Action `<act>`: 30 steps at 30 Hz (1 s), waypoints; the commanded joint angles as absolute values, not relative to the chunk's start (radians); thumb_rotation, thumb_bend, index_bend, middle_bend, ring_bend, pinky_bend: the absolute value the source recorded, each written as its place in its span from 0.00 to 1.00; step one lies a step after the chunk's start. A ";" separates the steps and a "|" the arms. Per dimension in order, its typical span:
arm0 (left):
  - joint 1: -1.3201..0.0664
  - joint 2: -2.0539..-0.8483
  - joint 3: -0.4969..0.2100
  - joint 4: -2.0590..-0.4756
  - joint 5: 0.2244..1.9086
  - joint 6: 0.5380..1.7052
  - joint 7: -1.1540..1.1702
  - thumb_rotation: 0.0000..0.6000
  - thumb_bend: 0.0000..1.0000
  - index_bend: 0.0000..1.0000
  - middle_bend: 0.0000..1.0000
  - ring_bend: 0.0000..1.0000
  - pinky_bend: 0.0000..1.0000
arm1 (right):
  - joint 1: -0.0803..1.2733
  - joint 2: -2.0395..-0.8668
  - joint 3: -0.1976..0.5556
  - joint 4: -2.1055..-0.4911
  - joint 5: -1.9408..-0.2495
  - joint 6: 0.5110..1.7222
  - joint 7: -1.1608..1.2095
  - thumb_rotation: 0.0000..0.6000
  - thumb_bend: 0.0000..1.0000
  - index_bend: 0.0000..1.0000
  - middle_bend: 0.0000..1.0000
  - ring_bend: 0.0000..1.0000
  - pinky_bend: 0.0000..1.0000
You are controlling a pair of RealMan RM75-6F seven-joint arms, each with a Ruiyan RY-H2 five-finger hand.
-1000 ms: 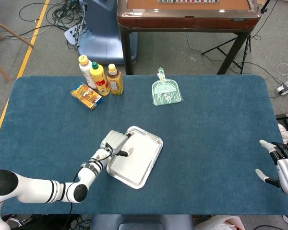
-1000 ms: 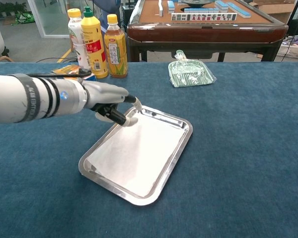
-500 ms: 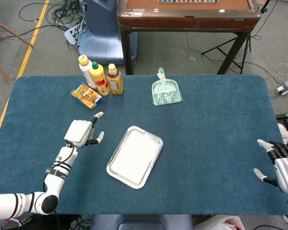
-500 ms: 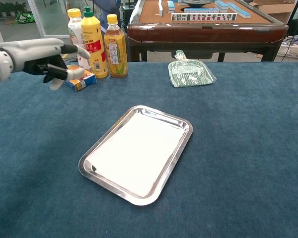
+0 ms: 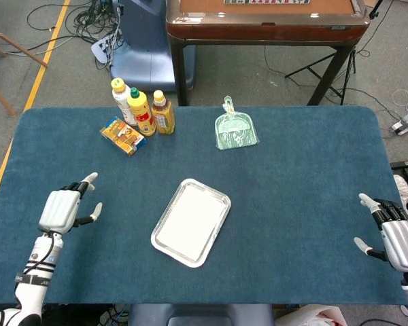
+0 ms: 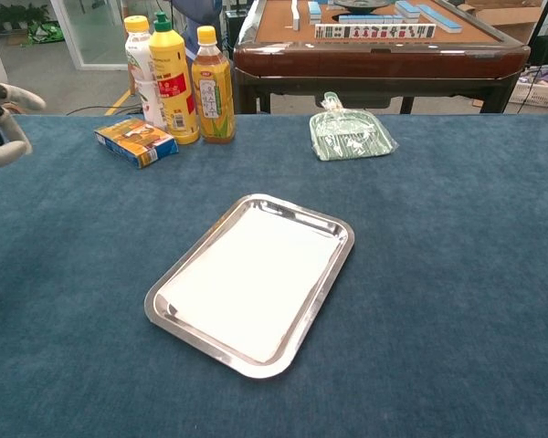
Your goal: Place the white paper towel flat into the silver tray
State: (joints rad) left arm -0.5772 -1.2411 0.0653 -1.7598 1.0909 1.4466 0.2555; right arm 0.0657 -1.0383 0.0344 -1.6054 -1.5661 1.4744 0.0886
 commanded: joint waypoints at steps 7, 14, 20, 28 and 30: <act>-0.371 -1.232 0.130 -1.723 1.255 1.628 0.195 0.52 0.31 0.14 0.24 0.20 0.17 | 0.085 -1.021 0.029 -1.627 -1.565 1.437 0.106 1.00 0.20 0.11 0.23 0.14 0.17; -0.264 -1.231 0.146 -1.726 1.311 1.691 0.217 0.51 0.31 0.14 0.24 0.20 0.16 | 0.080 -1.022 0.027 -1.638 -1.552 1.440 0.092 1.00 0.20 0.11 0.23 0.14 0.17; -0.212 -1.211 0.141 -1.759 1.338 1.707 0.269 0.52 0.31 0.14 0.24 0.20 0.16 | 0.079 -1.044 0.030 -1.612 -1.560 1.456 0.091 1.00 0.20 0.11 0.23 0.14 0.17; -0.187 -1.196 0.102 -1.781 1.360 1.685 0.276 0.53 0.31 0.14 0.24 0.20 0.16 | 0.085 -1.062 0.032 -1.593 -1.561 1.454 0.091 1.00 0.20 0.11 0.23 0.14 0.17; -0.181 -1.195 0.091 -1.781 1.367 1.682 0.278 0.54 0.31 0.14 0.24 0.20 0.16 | 0.086 -1.062 0.033 -1.593 -1.559 1.453 0.091 1.00 0.20 0.10 0.23 0.14 0.17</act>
